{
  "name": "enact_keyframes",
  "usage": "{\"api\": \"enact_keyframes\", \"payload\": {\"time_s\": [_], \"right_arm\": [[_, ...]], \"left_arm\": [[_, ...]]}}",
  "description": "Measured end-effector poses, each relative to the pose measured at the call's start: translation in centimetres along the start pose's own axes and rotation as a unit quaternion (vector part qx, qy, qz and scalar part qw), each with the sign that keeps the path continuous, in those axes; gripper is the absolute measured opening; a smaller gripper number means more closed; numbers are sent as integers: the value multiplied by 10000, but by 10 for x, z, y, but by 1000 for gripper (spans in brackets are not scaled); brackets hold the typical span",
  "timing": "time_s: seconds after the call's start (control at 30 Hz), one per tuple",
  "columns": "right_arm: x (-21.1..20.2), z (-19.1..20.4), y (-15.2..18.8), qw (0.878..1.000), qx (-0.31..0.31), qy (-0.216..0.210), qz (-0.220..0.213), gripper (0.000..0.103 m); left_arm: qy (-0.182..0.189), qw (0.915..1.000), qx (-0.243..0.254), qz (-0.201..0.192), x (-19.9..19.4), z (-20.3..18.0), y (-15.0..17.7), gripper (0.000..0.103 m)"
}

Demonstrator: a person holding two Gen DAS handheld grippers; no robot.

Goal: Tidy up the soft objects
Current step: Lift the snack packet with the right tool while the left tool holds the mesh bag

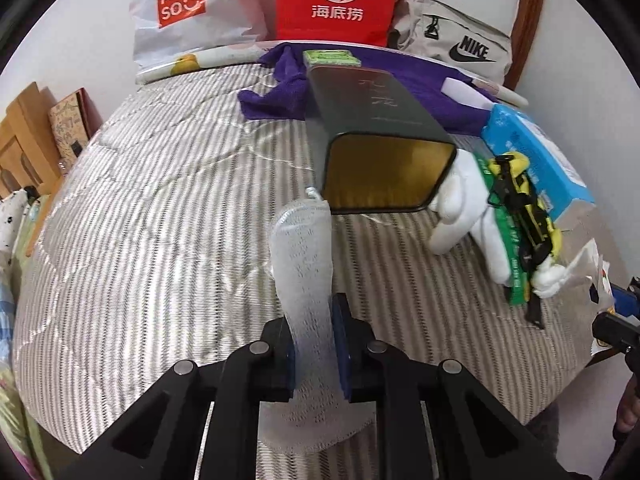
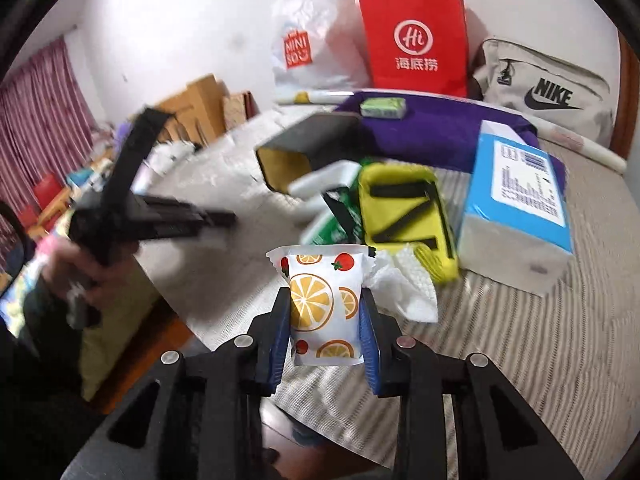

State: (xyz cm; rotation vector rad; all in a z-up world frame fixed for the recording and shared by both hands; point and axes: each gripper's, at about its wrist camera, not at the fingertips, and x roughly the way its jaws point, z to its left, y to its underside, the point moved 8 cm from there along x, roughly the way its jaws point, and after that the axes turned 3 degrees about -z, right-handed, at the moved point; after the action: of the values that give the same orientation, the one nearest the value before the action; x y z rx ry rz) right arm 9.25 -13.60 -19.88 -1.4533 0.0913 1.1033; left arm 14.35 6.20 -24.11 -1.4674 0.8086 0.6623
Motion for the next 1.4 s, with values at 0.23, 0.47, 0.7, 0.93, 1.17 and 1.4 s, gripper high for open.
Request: {"api": "enact_keyframes", "payload": {"time_s": [0.23,0.47,0.7,0.93,1.17,1.4], "right_arm": [[11,18,5,9989,-133,-416,180,32],[27,-14,41,9974,125,-81,708,39],[35,0,35,9969,123,-601,496,49],[54,26,10,9955,-163,-826,424,65],[58,30,8,9949,-283,-702,673,65],[60,38,18,9964,-293,-13,798,67]], "left_arm": [[778,9968,-29,-198,-16,-26,-13,12],[967,9952,114,-107,-14,-42,-15,12],[1016,9948,-67,53,-6,-40,-10,12],[900,9957,-190,75,-3,-25,-11,12],[859,9958,-280,124,1,-17,-9,12],[790,9962,-335,135,0,-10,-6,13]]}}
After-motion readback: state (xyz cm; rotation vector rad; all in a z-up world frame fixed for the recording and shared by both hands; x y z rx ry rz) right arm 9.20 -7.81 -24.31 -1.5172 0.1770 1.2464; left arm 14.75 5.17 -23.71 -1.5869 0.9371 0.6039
